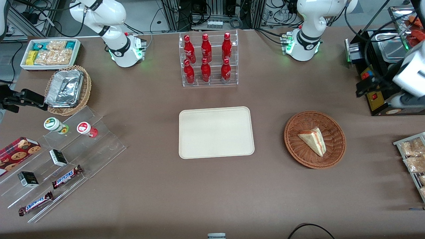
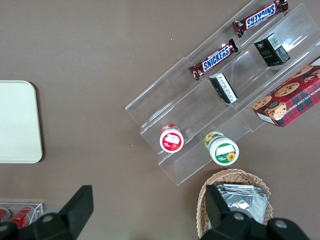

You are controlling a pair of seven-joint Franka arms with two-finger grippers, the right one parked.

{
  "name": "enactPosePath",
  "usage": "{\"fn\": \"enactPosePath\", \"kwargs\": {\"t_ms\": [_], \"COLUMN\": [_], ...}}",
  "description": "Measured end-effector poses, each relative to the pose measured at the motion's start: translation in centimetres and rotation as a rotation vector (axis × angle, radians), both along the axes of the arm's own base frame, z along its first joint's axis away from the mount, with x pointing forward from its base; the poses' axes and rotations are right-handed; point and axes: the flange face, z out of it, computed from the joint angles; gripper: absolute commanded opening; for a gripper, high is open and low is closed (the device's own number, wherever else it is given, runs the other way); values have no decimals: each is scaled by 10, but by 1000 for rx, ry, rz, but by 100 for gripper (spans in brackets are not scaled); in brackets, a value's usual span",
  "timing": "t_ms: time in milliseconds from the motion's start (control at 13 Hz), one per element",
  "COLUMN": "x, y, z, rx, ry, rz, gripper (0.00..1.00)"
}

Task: Place sandwich from basket to tray
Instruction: 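Move the left gripper over the wicker basket toward the sandwich, then lower the open left gripper around the wrapped sandwich and close it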

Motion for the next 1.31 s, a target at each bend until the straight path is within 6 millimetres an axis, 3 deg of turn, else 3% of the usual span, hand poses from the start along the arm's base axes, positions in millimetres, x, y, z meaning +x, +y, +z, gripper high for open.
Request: {"fn": "enactPosePath", "kwargs": {"t_ms": [462, 846, 1077, 1308], "x": [13, 2, -5, -10], "y": [-2, -18, -38, -40], "z": [-122, -210, -251, -278], "rx": [0, -6, -11, -6], "ry": [-58, -126, -139, -120], "rz": [70, 270, 357, 392], "gripper": [100, 100, 100, 100]}}
